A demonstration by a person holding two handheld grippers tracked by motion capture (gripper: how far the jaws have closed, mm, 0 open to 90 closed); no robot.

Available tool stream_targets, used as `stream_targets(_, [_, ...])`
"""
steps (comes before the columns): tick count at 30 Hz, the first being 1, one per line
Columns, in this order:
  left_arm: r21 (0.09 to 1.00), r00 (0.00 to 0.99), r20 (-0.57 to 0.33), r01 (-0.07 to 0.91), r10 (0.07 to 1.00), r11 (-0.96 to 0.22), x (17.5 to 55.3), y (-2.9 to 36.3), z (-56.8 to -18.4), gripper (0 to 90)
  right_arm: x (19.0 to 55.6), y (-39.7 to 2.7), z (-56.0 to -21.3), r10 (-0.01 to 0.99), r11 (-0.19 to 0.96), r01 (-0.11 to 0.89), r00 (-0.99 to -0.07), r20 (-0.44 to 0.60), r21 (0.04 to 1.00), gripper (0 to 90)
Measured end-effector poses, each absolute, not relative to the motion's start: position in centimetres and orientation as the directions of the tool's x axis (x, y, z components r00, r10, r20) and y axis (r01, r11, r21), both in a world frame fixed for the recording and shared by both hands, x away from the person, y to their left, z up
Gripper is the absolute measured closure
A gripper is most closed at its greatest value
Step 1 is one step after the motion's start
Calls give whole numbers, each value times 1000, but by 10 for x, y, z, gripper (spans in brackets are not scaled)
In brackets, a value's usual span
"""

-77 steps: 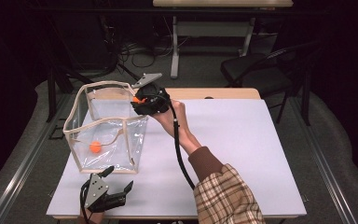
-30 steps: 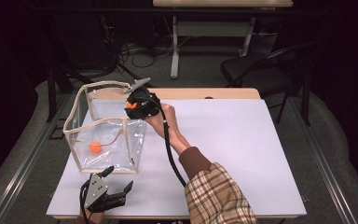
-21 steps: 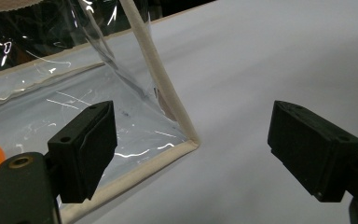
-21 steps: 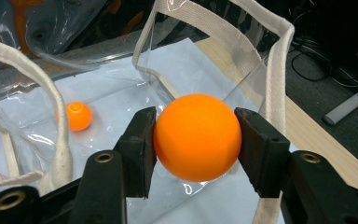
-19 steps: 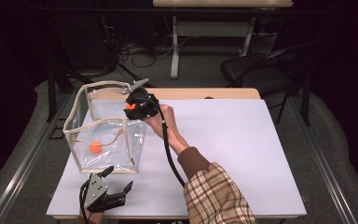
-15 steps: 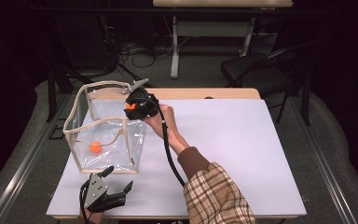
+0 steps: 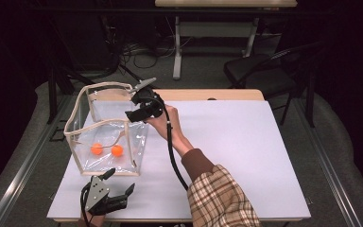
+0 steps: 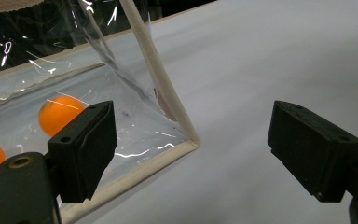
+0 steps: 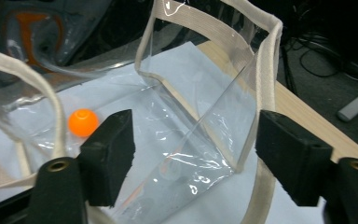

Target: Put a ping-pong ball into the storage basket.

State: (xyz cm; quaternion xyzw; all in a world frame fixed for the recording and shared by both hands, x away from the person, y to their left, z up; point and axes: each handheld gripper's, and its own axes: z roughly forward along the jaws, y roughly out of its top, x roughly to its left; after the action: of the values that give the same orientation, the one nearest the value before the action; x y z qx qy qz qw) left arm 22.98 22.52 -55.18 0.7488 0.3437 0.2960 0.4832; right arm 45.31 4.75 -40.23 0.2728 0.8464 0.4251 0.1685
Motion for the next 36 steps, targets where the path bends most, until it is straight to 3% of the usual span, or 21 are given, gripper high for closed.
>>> stream_targets(8, [928, 589, 111, 227, 801, -296, 230, 225, -552, 158, 446, 28, -392, 574, 450, 300, -819, -16, 841, 158])
stream_targets(36, [925, 575, 113, 238, 810, -297, 229, 224, -552, 158, 415, -32, -407, 558, 483, 283, -829, -42, 829, 8])
